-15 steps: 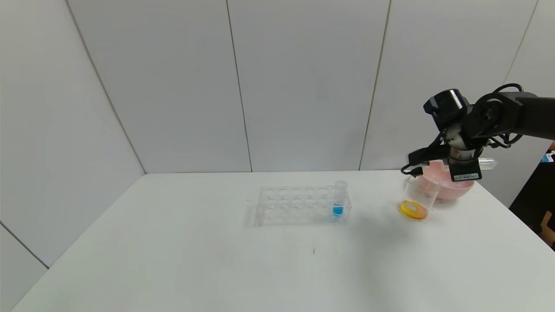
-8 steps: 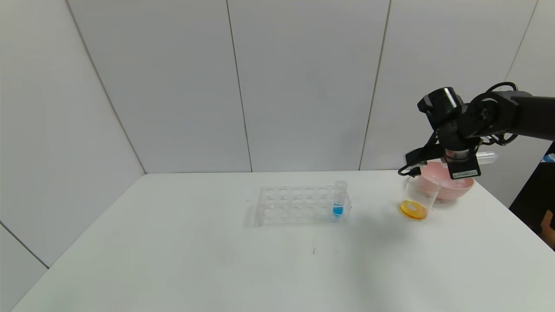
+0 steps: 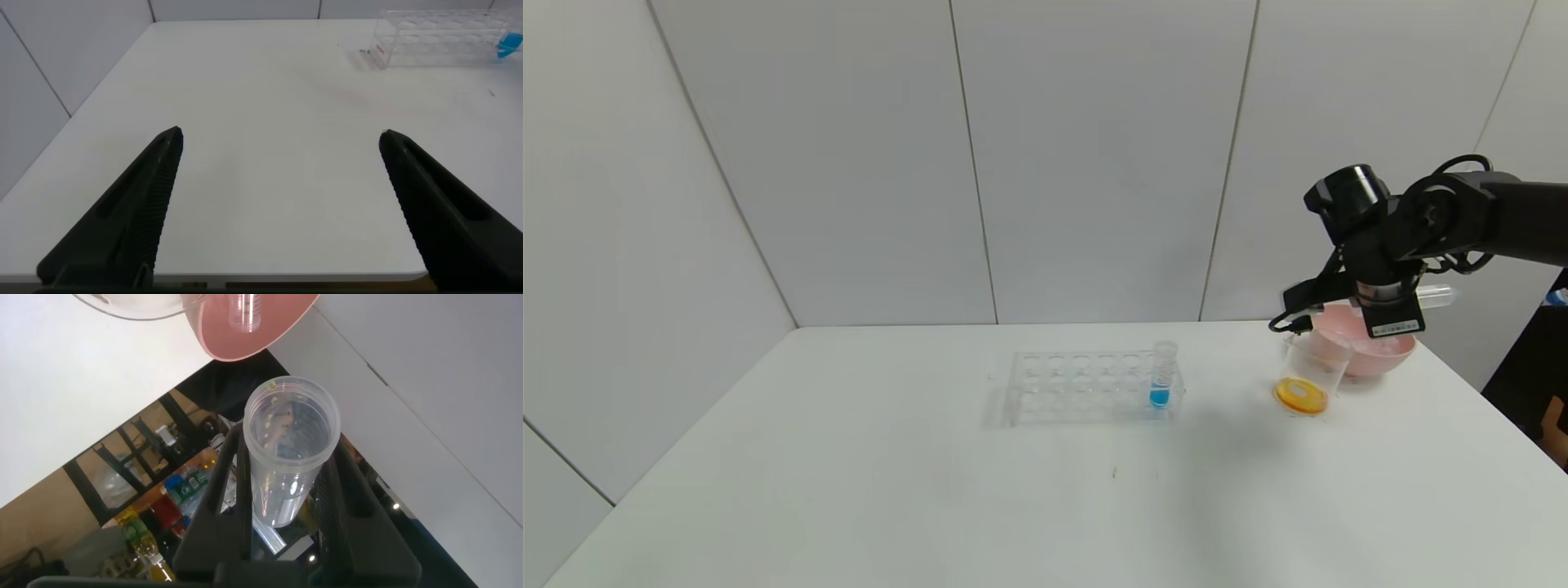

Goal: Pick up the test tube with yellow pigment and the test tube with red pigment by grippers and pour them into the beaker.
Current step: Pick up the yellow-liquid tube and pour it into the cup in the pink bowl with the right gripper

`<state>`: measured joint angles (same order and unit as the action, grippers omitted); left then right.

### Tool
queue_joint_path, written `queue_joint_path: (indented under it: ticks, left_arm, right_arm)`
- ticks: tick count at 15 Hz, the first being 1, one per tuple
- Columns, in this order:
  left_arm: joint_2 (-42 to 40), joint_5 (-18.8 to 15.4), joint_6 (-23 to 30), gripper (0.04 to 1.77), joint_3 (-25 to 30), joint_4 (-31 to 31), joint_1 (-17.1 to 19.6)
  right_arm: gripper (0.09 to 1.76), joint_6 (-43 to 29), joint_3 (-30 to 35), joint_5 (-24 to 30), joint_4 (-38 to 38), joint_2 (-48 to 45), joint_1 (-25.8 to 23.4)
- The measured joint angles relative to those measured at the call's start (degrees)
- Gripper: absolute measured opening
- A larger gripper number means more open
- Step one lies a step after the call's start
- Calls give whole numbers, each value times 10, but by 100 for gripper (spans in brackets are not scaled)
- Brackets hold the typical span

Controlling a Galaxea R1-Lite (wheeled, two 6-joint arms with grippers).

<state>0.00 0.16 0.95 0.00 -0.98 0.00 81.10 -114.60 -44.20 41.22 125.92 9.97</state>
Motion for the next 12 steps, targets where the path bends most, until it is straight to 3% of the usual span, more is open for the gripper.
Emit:
queue_joint_path:
  ticks: [7, 9, 12]
  left_arm:
    - [0, 0, 0, 172, 0, 0, 0]
    - [0, 0, 0, 172, 0, 0, 0]
    - [0, 0, 0, 172, 0, 0, 0]
  right_arm:
    - [52, 8, 0, 5, 15, -6, -1]
    - [52, 8, 0, 68, 30, -17, -9]
    - [52, -12, 0, 235, 70, -44, -47]
